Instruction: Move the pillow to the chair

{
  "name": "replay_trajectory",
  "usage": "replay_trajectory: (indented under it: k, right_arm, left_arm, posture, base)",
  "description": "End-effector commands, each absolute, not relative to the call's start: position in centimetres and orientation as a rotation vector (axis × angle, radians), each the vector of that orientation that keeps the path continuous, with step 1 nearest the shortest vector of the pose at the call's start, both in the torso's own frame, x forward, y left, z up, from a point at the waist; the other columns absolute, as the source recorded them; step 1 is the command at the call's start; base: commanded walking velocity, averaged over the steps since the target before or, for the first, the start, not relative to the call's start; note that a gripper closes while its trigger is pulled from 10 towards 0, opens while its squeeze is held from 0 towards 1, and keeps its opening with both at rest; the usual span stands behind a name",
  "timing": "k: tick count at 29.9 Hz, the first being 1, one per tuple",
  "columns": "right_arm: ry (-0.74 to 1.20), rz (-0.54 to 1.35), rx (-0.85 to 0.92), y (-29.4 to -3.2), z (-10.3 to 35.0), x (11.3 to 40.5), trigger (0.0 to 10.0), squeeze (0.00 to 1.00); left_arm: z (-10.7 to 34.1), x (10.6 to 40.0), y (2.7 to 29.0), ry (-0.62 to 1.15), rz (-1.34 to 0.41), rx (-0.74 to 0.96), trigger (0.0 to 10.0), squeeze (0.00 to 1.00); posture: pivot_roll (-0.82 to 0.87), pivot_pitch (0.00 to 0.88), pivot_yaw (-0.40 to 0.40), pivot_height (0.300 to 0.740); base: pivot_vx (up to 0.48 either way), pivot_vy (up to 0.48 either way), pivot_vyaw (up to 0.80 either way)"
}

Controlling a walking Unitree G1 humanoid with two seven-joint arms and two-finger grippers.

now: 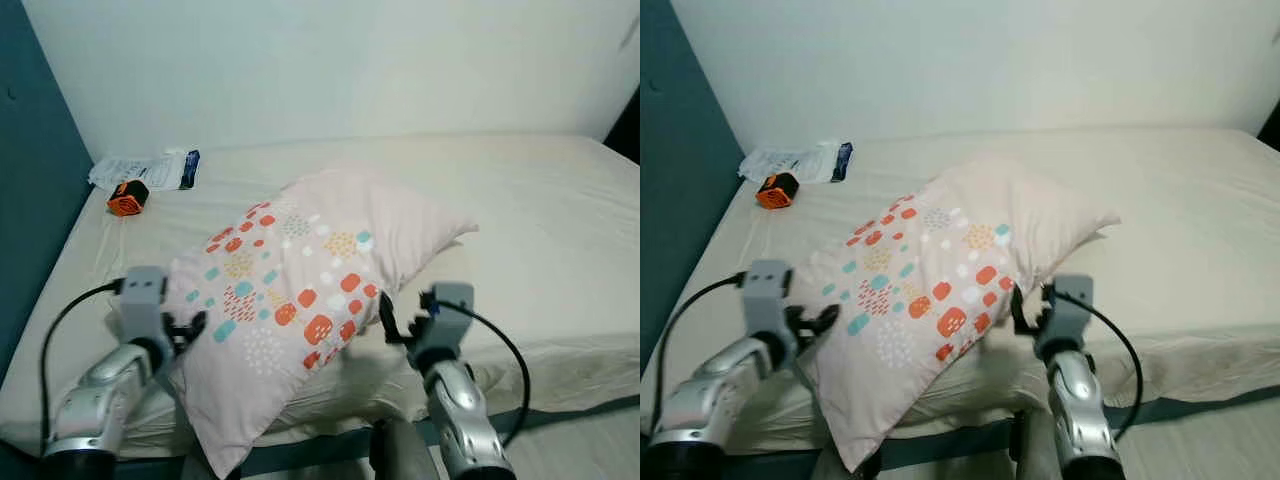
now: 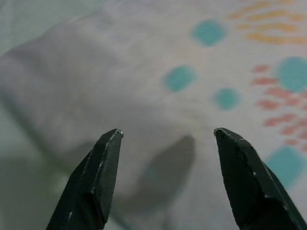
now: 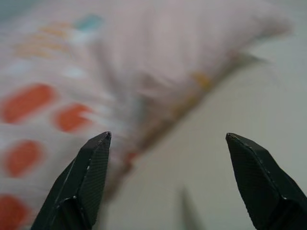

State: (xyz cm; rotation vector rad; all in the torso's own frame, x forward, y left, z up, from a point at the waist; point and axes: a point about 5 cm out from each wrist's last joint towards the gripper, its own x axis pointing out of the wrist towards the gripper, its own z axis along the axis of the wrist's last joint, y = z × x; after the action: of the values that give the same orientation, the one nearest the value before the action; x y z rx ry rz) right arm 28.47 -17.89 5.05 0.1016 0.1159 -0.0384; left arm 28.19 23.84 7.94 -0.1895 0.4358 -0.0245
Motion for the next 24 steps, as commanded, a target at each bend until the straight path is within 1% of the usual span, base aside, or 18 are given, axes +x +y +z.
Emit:
replay_trajectory:
  k: [1,2,3,7,8,10,11,12,13,14,16,23,24]
  right_arm:
    - [0.104,-0.063,0.117,-18.4,5.3,28.7,10.0,1.0]
    - [0.085,-0.074,0.153,-18.9,5.7,29.1,10.0,1.0]
    - [0.076,-0.067,0.166,-18.9,5.9,29.3,10.0,1.0]
    - [0.085,0.005,0.149,-18.8,6.2,30.2,10.0,1.0]
    - [0.096,0.041,0.139,-18.6,6.2,30.5,10.0,1.0]
    - [0.096,0.041,0.139,-18.6,6.2,30.5,10.0,1.0]
    - [0.102,0.082,0.135,-18.4,6.2,30.9,10.0,0.44]
    - [0.102,0.082,0.135,-18.4,6.2,30.9,10.0,0.44]
    - [0.102,0.115,0.139,-18.1,6.4,31.3,10.0,0.0]
    - [0.102,0.115,0.139,-18.1,6.4,31.3,10.0,0.0]
    - [0.068,0.181,0.147,-17.4,7.4,32.3,10.0,0.0]
    - [0.059,0.183,0.158,-17.3,7.6,32.5,10.0,0.0]
    - [0.062,0.184,0.171,-17.2,7.6,32.6,10.0,0.0]
  left_arm:
    - [7.4,28.0,24.2,0.458,-0.003,-0.236,10.0,1.0]
    - [7.2,27.9,24.9,0.454,0.038,-0.292,10.0,1.0]
    - [7.2,27.9,25.1,0.453,0.047,-0.309,10.0,1.0]
    - [6.8,27.8,25.6,0.478,0.059,-0.341,10.0,1.0]
    - [6.5,27.7,25.7,0.494,0.058,-0.38,10.0,1.0]
    - [6.5,27.7,25.7,0.494,0.058,-0.38,10.0,1.0]
    - [6.1,27.6,25.7,0.51,0.04,-0.432,10.0,1.0]
    - [6.1,27.6,25.7,0.51,0.04,-0.432,10.0,1.0]
    - [5.5,27.5,25.5,0.53,0.018,-0.494,10.0,1.0]
    - [5.5,27.5,25.5,0.53,0.018,-0.494,10.0,1.0]
    - [3.8,26.9,24.9,0.58,-0.021,-0.613,10.0,1.0]
    - [3.0,26.6,24.6,0.591,-0.036,-0.65,10.0,1.0]
    - [2.8,26.6,24.2,0.58,-0.056,-0.705,10.0,1.0]
  posture:
    - [0.05,0.025,-0.049,0.575]
    - [0.05,0.031,-0.043,0.575]
    - [0.05,0.033,-0.04,0.575]
    - [0.05,0.038,-0.036,0.575]
    - [0.05,0.04,-0.038,0.575]
    - [0.05,0.04,-0.038,0.575]
    - [0.05,0.043,-0.041,0.575]
    - [0.05,0.043,-0.041,0.575]
    - [0.05,0.045,-0.044,0.575]
    - [0.05,0.045,-0.044,0.575]
    - [0.04,0.048,-0.048,0.575]
    - [0.04,0.051,-0.05,0.575]
    - [0.04,0.053,-0.051,0.575]
  base:
    - [0.0,0.0,0.0]
    - [0.0,0.0,0.0]
    - [0.0,0.0,0.0]
    - [0.0,0.0,0.0]
    - [0.0,0.0,0.0]
    - [0.0,0.0,0.0]
    - [0.0,0.0,0.0]
    - [0.0,0.0,0.0]
    - [0.0,0.0,0.0]
    - [0.0,0.0,0.0]
    - [0.0,0.0,0.0]
    - [0.0,0.0,0.0]
    - [0.0,0.0,0.0]
